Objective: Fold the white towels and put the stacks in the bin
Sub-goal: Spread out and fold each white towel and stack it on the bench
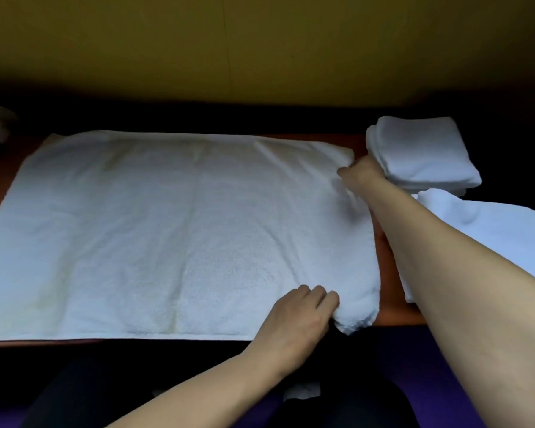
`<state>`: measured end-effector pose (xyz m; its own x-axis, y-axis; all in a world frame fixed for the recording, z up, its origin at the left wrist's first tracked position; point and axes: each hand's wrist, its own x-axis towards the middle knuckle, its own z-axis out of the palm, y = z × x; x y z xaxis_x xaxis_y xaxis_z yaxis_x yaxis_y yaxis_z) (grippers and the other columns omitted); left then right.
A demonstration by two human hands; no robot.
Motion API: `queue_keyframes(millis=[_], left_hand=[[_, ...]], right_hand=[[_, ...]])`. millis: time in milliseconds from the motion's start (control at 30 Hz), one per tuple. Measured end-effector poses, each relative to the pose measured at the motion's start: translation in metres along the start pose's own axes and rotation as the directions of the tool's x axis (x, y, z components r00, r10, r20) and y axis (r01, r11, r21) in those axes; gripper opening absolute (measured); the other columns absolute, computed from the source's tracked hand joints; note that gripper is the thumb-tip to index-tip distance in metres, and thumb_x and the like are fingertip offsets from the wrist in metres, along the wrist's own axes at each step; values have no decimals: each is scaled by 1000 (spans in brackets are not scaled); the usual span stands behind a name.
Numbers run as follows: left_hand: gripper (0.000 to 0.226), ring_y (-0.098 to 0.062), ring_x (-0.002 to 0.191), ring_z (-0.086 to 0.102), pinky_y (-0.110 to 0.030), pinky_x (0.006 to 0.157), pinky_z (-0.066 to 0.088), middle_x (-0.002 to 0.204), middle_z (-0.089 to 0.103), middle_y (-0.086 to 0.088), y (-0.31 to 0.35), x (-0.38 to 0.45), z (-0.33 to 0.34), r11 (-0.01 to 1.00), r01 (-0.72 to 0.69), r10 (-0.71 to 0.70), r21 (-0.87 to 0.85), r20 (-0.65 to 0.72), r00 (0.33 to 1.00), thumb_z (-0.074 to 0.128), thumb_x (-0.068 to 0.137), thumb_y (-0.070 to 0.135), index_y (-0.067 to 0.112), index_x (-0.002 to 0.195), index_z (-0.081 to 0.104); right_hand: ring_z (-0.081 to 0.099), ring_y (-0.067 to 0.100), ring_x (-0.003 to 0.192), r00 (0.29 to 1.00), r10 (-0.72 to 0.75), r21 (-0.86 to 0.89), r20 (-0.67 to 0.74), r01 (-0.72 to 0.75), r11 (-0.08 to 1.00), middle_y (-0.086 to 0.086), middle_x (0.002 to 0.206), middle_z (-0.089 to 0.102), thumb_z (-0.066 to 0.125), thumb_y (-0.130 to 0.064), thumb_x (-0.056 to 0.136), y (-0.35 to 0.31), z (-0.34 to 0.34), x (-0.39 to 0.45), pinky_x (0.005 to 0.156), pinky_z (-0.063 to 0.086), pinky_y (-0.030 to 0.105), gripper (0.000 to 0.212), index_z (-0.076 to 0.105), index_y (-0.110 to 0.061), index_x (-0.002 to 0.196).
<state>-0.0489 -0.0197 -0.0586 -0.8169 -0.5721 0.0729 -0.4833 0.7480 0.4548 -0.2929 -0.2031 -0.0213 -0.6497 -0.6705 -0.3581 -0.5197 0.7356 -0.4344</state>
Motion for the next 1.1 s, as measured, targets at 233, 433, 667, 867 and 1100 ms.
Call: queue_keyframes(millis=[233, 433, 667, 867, 1100], left_hand=[[26, -23, 75, 49, -40, 72, 44, 81, 54, 4, 6, -22, -24, 857, 378, -394, -350, 28, 919, 47, 88, 14, 31, 99, 29], [7, -20, 73, 49, -41, 72, 44, 77, 47, 9, 21, -30, -48, 873, 276, -309, -403, -18, 951, 30, 92, 35, 31, 87, 29], [14, -21, 80, 49, -35, 72, 44, 92, 49, 4, 57, -20, -69, 856, 109, -182, -505, -97, 978, 37, 92, 32, 25, 99, 47], [29, -4, 67, 45, -18, 63, 34, 74, 49, 15, 72, -28, -105, 678, 201, -379, -707, -102, 920, 33, 91, 58, 32, 81, 43], [21, -5, 95, 65, -24, 87, 50, 106, 74, 3, 20, -84, -134, 537, 287, -671, -793, -195, 715, 38, 101, 52, 48, 118, 50]], right_hand=[[63, 31, 73, 980, 131, 195, 152, -160, 968, 14, 77, 59, 70, -25, 91, -3, 11, -10, 71, 55, 36, 54, 52, 5, 132], [70, 22, 76, 985, 94, 820, 148, -175, 545, 11, 98, 70, 80, -20, 83, -9, -20, -17, 62, 58, 30, 38, 59, -7, 112], [60, 10, 72, 972, 194, 854, -136, 16, 519, -2, 89, 62, 65, -22, 90, -17, -101, -34, 68, 49, 24, 22, 54, -9, 103], [70, 21, 76, 979, 147, 876, -139, 52, 480, 8, 91, 68, 72, -23, 86, -35, -118, -55, 65, 58, 34, 23, 61, -6, 98], [61, 17, 61, 995, -50, 859, -81, 95, 502, 6, 83, 65, 63, -20, 97, -119, -65, -97, 51, 48, 26, 17, 68, -10, 110]])
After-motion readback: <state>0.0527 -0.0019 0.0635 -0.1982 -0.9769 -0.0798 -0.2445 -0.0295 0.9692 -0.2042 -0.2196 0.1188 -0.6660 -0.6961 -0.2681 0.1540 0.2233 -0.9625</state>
